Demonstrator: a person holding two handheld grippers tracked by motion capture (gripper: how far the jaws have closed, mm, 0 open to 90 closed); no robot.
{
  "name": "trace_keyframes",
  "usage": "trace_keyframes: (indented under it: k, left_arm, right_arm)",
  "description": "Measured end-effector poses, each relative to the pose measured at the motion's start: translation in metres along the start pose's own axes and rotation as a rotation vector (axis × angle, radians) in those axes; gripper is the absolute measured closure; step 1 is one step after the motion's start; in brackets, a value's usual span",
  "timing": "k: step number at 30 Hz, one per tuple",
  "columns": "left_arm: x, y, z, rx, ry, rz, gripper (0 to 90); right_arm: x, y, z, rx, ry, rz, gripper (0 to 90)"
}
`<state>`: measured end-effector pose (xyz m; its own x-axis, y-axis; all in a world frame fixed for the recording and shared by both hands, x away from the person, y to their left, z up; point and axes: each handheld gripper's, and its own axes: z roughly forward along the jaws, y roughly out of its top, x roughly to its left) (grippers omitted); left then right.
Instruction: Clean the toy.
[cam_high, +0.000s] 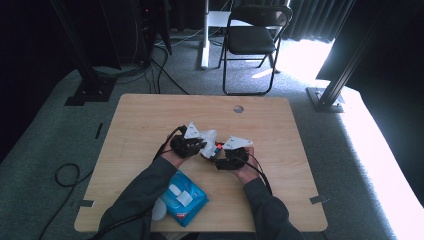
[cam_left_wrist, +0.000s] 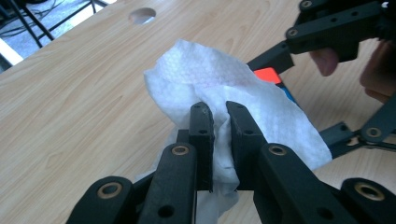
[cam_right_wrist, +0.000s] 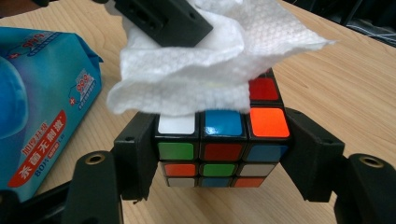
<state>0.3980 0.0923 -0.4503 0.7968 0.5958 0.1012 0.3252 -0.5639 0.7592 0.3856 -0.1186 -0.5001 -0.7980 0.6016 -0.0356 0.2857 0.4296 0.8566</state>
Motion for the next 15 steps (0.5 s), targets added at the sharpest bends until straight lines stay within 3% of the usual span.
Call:
trace_keyframes:
  k: [15]
  left_arm:
    - [0.0052, -0.0008, 0.0015, -0.002, 0.010, -0.032, 82.0]
  right_arm:
    - [0.0077, 0.0020, 0.0023, -0.001, 0.029, -0.021, 34.3]
